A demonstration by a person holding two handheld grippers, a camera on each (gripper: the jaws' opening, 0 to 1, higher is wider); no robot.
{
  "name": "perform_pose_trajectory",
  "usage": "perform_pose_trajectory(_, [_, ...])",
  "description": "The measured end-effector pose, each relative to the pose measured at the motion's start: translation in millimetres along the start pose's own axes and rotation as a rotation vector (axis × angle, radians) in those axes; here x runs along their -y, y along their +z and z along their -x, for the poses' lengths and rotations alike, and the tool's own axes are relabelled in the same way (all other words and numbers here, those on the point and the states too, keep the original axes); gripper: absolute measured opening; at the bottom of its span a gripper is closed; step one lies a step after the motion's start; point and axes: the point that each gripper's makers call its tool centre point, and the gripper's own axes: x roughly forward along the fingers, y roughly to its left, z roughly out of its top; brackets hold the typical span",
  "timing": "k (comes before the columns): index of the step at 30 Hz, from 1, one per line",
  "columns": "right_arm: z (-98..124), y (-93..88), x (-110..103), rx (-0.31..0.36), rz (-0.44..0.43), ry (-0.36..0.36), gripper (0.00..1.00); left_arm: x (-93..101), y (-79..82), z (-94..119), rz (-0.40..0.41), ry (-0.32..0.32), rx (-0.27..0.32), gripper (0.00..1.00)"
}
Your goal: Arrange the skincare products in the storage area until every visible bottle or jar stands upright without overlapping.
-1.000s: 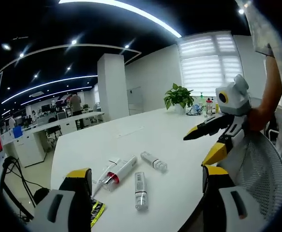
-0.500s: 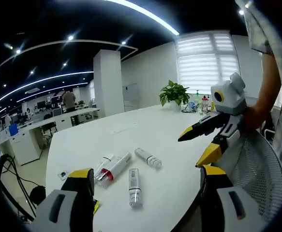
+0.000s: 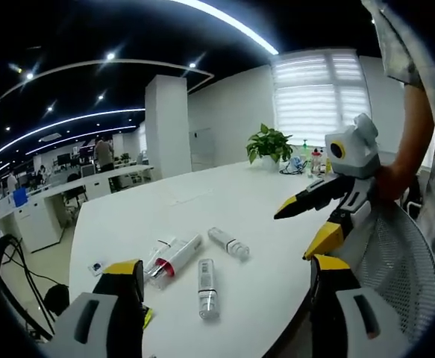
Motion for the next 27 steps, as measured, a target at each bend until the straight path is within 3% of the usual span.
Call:
perform_pose_trajectory(7, [0.7,7.0,2.0,0.041,0.021,-0.008,0.68,2.2,-1.9,-1.2,0.007,-0.010,-0.010,0.96])
perform_pose_trajectory(12, [1.3,7.8,1.3,0.045,0.035,-0.009,0.69,4.2,-1.5,-1.3,0.016,-0.019,-0.007,0.97])
perform_pose_trajectory(18, [1.9,7.0,8.9,0.031,-0.009,-0.041,0.79,4.4,-0.3,-1.4,0.036,-0.025,0.000,0.98])
perform_pose_trajectory(27, [3.2,10.5,6.2,0.043,0.015,-0.038,0.78,1.6,3.8,-1.4,0.103,-0.028,0.022,0.99])
